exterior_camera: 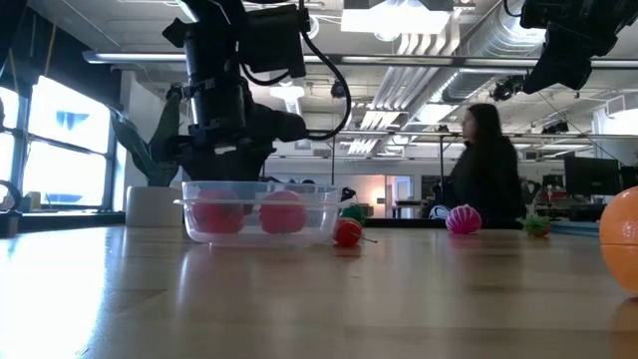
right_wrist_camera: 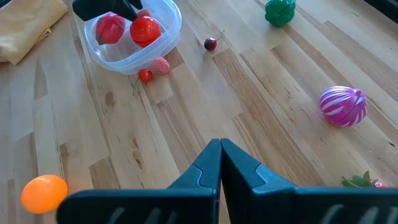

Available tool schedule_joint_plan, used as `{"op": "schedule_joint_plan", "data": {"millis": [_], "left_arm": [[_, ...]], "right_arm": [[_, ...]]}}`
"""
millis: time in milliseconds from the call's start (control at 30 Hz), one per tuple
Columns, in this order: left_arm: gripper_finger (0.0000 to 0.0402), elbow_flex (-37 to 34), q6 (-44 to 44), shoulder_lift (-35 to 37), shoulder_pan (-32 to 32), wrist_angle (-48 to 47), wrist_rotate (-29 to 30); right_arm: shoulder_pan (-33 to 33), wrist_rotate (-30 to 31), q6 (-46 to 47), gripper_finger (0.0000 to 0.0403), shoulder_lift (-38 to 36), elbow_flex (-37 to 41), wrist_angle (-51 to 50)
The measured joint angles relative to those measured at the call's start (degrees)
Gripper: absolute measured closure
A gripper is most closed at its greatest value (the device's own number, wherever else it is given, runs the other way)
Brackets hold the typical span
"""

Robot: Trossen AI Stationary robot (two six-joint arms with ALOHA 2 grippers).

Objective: Pick and placing Produce into tupperware
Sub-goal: Put the green bell pepper into the transparent container

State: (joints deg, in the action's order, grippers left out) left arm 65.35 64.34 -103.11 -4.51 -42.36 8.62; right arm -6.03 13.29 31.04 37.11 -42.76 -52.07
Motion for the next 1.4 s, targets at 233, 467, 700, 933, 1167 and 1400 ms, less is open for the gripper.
{"op": "schedule_joint_plan", "data": {"millis": [233, 467, 700, 933, 1167, 1400], "left_arm": [[0.0251, 5.15, -1.85, 0.0, 0.0, -3.13, 2.64], [0.0265, 17.8, -6.76, 0.02, -0.77, -9.99, 12.29], [0.0266, 31.54, -14.79, -2.32, -8.25, -8.7, 13.87], [0.0266, 47.09, -16.46, -12.84, -19.28, -5.73, -1.13], [0.0266, 61.53, -12.58, -25.8, -22.9, -8.15, -10.14], [0.0266, 65.21, -11.4, -31.6, -23.28, -13.07, -9.57]], "right_arm": [[0.01, 0.01, 0.01, 0.0402, 0.01, 0.0, 0.0], [0.0, 0.01, 0.01, 0.0402, -0.01, -0.01, 0.02], [-0.01, -0.01, 0.0, 0.0402, -0.01, -0.01, 0.0], [-0.01, -0.01, 0.01, 0.0402, 0.01, 0.0, 0.02], [-0.01, 0.0, 0.01, 0.0402, 0.01, 0.0, 0.0], [0.01, 0.01, 0.01, 0.0402, -0.01, 0.0, 0.0]]}}
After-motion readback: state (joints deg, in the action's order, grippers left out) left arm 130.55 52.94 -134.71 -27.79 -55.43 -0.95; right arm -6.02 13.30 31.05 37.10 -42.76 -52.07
